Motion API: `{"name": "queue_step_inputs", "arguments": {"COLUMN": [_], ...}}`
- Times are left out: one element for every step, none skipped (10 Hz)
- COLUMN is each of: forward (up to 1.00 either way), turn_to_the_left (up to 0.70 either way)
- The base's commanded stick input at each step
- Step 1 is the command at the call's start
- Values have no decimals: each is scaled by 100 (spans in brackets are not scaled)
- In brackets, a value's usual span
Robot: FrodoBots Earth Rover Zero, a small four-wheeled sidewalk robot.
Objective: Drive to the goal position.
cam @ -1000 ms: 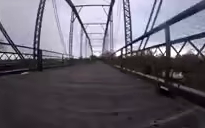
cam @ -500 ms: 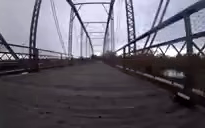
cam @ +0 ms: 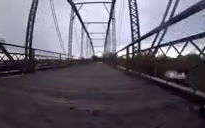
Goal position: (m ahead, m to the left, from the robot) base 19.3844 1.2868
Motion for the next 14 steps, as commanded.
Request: {"name": "queue_step_inputs", "arguments": {"forward": [100, 100, 100, 100, 100, 100, 100, 100, 100, 100, 100, 100, 100, 100], "turn_to_the_left": [-2, -2, -2, -2, -2, -2, -2, -1, 0, 0, 0, 0, 0, 0]}}
